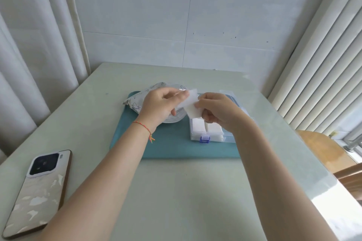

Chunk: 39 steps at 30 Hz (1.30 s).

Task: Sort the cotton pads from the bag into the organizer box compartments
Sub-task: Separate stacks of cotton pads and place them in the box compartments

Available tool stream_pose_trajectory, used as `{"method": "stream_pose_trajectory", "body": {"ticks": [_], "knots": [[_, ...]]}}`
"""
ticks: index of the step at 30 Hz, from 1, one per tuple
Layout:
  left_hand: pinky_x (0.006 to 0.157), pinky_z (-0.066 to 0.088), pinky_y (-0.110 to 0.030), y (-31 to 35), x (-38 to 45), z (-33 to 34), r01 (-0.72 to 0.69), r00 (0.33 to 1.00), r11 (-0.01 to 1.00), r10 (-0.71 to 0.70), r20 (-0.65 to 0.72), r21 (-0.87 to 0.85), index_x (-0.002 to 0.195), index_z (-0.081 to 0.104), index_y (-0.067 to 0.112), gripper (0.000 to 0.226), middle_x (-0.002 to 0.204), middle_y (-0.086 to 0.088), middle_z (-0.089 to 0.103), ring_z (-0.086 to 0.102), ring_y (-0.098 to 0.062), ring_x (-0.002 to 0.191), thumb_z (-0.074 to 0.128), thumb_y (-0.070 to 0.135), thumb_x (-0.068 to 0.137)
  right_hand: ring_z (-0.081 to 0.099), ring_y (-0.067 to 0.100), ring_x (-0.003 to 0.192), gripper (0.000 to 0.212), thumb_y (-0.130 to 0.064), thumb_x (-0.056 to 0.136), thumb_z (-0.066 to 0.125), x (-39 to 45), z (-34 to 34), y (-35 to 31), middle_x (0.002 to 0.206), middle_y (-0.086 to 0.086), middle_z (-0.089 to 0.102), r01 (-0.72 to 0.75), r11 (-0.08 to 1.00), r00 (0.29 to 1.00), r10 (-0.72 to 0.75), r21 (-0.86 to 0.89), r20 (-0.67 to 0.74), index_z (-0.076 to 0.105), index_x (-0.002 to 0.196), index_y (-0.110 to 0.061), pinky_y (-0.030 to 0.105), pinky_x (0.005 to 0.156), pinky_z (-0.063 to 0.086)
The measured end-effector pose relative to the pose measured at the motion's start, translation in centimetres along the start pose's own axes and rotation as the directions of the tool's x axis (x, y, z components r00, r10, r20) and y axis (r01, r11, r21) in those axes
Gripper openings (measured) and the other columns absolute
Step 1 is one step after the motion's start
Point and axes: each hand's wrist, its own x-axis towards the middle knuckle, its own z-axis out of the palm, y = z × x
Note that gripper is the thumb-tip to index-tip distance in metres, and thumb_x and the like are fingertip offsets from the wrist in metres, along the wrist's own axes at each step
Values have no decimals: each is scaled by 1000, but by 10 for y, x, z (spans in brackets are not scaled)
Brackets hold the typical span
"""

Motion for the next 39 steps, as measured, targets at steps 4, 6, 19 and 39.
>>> {"method": "stream_pose_trajectory", "body": {"ticks": [4, 6, 19, 39], "knots": [[44, 34, -16, 0, 3, 10, 36, 991, 997, -46, -128, -75, 77, 71, 21, 10, 62, 1, 59, 51, -12, 47, 72, 19, 86, 49, 16, 53, 7, -8, 89, 67, -1, -18, 8, 63, 7, 55, 38, 998, 999, -39, -50, -22, 67, 91, -1, 22, 51, 41], [45, 35, -20, 0, 7, 11, 63, 981, 994, -79, -177, -92, 75, 70, 21, 13, 60, 2, 59, 53, -14, 49, 70, 17, 87, 48, 16, 50, 7, -7, 89, 67, 0, -29, 9, 64, 8, 56, 57, 997, 994, -53, 47, -97, 67, 93, -2, 22, 47, 39], [55, 55, -22, 9, 9, 25, 258, 943, 937, -192, 272, -235, 89, 71, 19, 27, 73, 3, 72, 68, -10, 62, 54, 0, 95, 37, 13, 42, 12, -17, 87, 73, -3, -21, -3, 49, -10, 54, 159, 965, 982, -177, -210, -69, 65, 87, -7, 19, 43, 30], [70, 59, -26, 9, 7, 18, 299, 896, 916, -174, 408, -267, 102, 72, 10, 14, 92, -6, 76, 73, -18, 83, 64, 14, 90, 38, 2, 45, 15, -20, 81, 78, -3, -16, -7, 57, -7, 50, 218, 835, 956, -288, -504, -63, 65, 75, -21, 11, 43, 29]]}}
